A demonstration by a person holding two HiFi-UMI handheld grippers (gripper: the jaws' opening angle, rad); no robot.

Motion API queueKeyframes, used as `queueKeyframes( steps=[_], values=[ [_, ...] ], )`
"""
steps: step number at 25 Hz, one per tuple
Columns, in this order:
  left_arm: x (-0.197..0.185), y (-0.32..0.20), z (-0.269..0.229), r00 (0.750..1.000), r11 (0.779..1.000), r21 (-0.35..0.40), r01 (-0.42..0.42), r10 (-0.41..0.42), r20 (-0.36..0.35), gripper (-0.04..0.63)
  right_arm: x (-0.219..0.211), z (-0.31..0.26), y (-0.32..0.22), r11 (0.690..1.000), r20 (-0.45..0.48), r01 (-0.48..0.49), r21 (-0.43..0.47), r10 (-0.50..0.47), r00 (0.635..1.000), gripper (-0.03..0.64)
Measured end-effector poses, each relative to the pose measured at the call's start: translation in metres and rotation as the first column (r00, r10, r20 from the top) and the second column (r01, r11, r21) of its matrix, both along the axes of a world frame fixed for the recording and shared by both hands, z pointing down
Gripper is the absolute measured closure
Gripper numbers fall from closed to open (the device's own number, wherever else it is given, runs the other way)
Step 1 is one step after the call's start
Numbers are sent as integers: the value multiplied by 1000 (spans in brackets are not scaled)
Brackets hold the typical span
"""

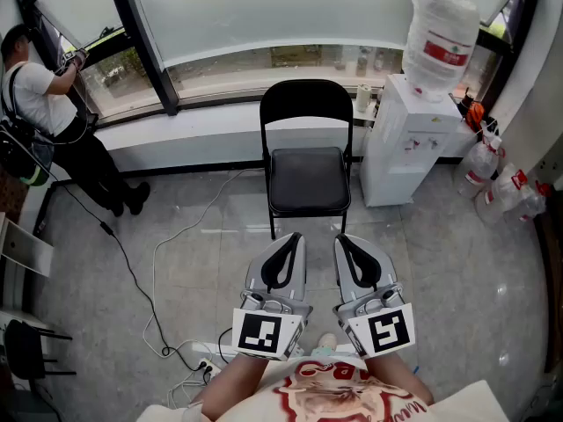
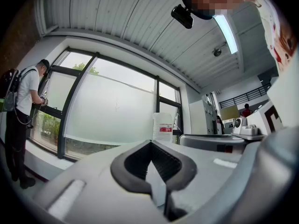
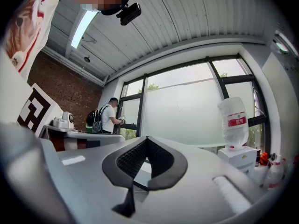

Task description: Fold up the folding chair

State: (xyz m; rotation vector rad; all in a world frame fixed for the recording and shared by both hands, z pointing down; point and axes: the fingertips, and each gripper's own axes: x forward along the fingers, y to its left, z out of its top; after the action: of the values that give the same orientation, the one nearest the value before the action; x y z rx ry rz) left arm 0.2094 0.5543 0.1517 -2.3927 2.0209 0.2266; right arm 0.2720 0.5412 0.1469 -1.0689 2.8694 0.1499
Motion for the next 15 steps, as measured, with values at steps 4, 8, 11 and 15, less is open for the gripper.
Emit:
queueKeyframes(
  steps=[4,8,11,15],
  values=[
    [3,-4,0,1000,1000,-5,2,-2,-6,595,8,9,-5,1000,-38,3,-15,-4,999,595],
    [9,-5,0,1000,1000,-6,-5,5,-2,595,10,3,-6,1000,2,1,-13,-1,1000,595],
    [9,-5,3,1000,1000,-15,0,0,-10,595,13,11,-6,1000,-27,10,-22,-11,1000,595],
    [14,-4,6,1000,1000,-16,6,-6,-14,595,19,11,-5,999,2,36,-18,-36,999,594]
  ],
)
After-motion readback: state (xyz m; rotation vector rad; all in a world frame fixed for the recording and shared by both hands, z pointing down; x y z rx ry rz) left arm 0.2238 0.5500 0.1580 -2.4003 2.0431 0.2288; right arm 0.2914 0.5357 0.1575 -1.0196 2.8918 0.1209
